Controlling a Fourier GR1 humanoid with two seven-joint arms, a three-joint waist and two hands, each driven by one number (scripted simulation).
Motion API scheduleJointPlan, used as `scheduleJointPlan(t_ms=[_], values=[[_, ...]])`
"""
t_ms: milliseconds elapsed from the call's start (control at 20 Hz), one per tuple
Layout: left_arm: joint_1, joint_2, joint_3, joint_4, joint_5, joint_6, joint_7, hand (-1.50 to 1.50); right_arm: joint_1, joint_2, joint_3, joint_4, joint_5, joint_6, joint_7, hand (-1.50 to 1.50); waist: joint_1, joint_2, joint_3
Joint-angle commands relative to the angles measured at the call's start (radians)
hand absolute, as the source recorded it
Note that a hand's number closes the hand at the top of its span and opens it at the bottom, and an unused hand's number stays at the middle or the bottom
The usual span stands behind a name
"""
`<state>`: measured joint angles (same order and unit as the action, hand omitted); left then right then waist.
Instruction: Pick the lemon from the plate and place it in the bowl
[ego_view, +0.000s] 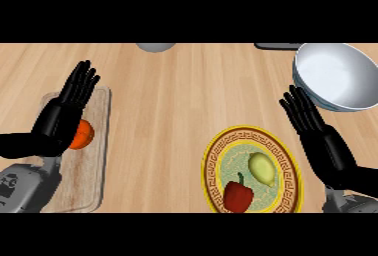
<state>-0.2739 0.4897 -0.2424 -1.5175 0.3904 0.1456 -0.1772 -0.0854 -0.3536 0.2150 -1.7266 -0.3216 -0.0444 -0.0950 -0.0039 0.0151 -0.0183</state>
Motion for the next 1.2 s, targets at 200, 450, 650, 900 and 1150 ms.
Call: scheduleJointPlan(t_ms=[200,450,650,900,1150], values=[[0.096,0.049,0.076,0.099,-0.047,0.131,0.067,0.0,-0.06,-0.083,-0.101,-0.268,0.083,0.144,-0.463,1.5,-0.022,-0.043,0.027],[0.15,0.059,0.102,0.105,-0.03,0.169,0.123,0.0,0.249,-0.078,-0.292,-0.048,0.306,-0.135,-0.555,-1.5,-0.075,-0.022,0.03],[0.146,0.054,0.1,0.104,-0.043,0.182,0.128,0.0,0.409,0.033,-0.264,0.03,0.348,-0.15,-0.983,-1.5,-0.058,-0.02,0.029],[0.173,0.082,0.082,0.001,-0.052,0.167,0.195,0.0,0.526,0.092,-0.309,0.24,0.362,-0.158,-1.323,-1.5,-0.007,-0.021,0.023],[0.15,0.066,0.08,-0.038,-0.088,0.195,0.241,0.0,0.538,0.03,-0.42,0.291,0.29,-0.056,-1.358,-1.5,-0.003,-0.02,0.021]])
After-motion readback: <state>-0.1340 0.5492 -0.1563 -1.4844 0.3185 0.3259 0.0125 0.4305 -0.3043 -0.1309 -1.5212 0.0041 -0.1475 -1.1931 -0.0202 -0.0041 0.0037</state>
